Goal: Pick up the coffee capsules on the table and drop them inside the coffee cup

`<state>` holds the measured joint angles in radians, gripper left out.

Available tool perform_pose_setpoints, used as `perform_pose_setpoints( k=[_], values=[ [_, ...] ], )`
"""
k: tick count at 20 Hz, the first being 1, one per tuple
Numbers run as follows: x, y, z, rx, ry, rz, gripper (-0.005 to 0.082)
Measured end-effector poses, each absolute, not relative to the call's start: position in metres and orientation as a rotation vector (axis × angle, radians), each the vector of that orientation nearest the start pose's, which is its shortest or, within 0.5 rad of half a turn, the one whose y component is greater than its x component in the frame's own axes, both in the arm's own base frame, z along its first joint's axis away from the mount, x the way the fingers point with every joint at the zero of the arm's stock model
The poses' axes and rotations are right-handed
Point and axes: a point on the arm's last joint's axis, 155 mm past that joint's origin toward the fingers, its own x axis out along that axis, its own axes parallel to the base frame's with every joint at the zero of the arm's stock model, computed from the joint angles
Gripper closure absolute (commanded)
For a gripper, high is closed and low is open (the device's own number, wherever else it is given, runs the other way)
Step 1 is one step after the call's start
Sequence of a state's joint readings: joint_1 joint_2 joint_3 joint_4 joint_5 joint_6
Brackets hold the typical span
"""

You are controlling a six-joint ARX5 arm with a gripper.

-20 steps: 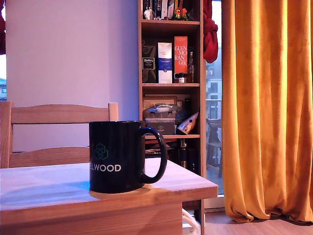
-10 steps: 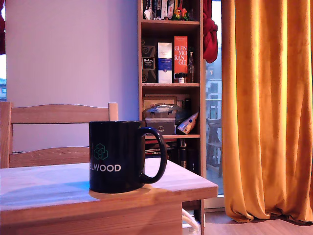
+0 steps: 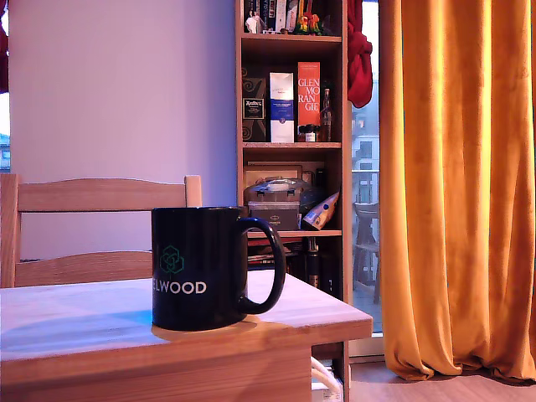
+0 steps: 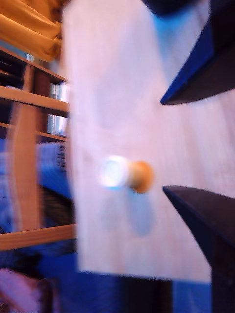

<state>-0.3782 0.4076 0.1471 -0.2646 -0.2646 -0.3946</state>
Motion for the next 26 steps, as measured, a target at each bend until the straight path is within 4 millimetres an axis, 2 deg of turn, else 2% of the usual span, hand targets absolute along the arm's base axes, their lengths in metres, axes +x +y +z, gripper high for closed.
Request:
perform_pose_setpoints(
  k=[2, 8, 10, 11, 17, 26],
  values=[
    [0.245, -0.046, 0.077, -0.23, 0.489, -0.02, 0.0288],
    [0.255, -0.05, 0.094, -0.233, 0.398, -0.043, 0.0289],
    [0.255, -0.047, 0.091, -0.234, 0.398, -0.034, 0.0289],
    [0.255, -0.045, 0.089, -0.138, 0.398, -0.046, 0.0289],
    [0.261, -0.036, 0.097, -0.143, 0.358, -0.026, 0.0289],
    [0.275, -0.036, 0.08, -0.153, 0.414, -0.043, 0.0289]
  ],
)
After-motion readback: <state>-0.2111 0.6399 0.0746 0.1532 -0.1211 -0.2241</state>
